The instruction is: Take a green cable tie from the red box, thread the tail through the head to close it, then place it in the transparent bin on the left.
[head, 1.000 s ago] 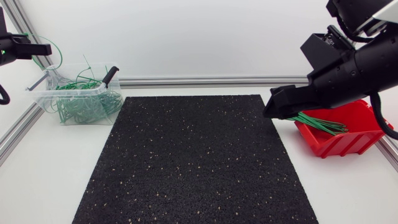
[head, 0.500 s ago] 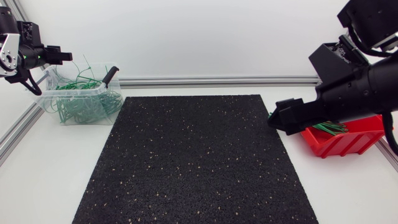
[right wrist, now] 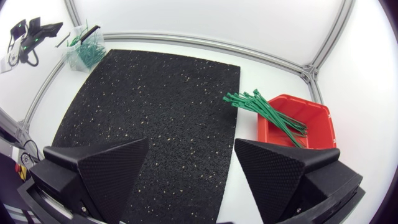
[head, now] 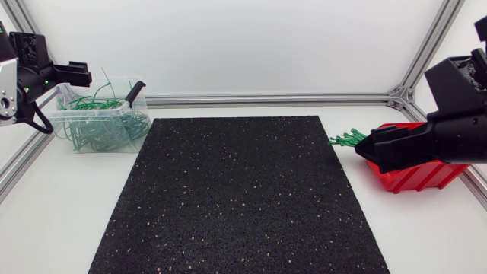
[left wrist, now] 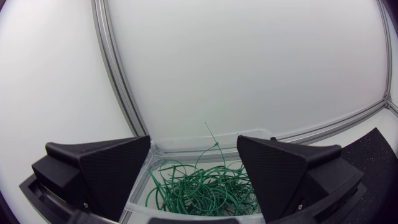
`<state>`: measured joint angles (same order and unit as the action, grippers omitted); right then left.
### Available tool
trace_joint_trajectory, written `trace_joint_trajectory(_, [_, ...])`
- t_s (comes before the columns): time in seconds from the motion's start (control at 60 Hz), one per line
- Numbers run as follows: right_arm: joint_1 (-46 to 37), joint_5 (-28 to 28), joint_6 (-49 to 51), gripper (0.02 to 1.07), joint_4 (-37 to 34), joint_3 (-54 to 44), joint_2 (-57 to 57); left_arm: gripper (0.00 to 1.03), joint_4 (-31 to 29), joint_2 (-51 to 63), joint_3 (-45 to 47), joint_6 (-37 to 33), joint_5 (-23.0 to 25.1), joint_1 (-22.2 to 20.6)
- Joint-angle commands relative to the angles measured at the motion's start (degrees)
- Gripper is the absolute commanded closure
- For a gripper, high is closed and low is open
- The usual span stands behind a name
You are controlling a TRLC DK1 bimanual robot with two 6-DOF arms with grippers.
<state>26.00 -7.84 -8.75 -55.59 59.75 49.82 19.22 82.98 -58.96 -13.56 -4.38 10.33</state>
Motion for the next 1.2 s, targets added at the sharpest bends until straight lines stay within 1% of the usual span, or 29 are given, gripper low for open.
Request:
trace_joint_trajectory(0.0, [-1.9,-1.4,0.7,0.06,1.2,-3.4,-3.0,0.04,4.7,-6.7,6.8,0.1,0.1,-0.6])
trace_joint_trajectory(0.067, [-4.3,-1.7,2.0,0.06,2.3,-5.3,-5.3,0.04,8.8,-10.9,11.7,1.1,0.1,-0.8])
trace_joint_trajectory(0.1, [-5.7,-2.2,2.6,0.06,3.6,-6.5,-6.4,0.04,9.8,-12.5,13.3,1.1,0.1,-1.2])
trace_joint_trajectory(0.25, [-11.0,-2.3,5.9,0.06,8.0,-10.4,-10.8,0.04,9.8,-19.3,18.9,1.1,0.1,-2.3])
trace_joint_trajectory(0.35, [-15.5,-2.4,8.5,0.06,12.5,-14.0,-13.8,0.04,9.3,-22.2,21.7,1.1,0.1,-2.8])
trace_joint_trajectory(0.433, [-19.2,-2.4,10.2,0.06,16.3,-16.7,-16.2,0.04,8.9,-25.0,24.2,2.4,0.1,-2.8])
trace_joint_trajectory(0.583, [-21.0,-2.4,11.0,0.06,19.7,-19.7,-20.6,0.04,8.9,-30.0,28.5,3.2,0.1,-2.7])
trace_joint_trajectory(0.7, [-22.9,-2.8,12.2,0.06,24.5,-24.1,-25.8,0.04,8.8,-34.5,31.6,3.5,0.1,-2.8])
trace_joint_trajectory(0.933, [-22.9,-4.6,13.7,0.06,29.1,-30.0,-33.6,0.04,8.4,-44.7,37.8,5.7,0.9,-3.0])
trace_joint_trajectory(1.033, [-23.0,-4.0,13.5,0.06,30.7,-32.8,-35.8,0.05,8.0,-49.5,40.7,6.4,1.0,-3.6])
trace_joint_trajectory(1.183, [-23.5,-2.1,12.7,0.06,34.8,-37.2,-38.1,0.05,4.4,-56.0,43.7,7.5,2.2,-4.6])
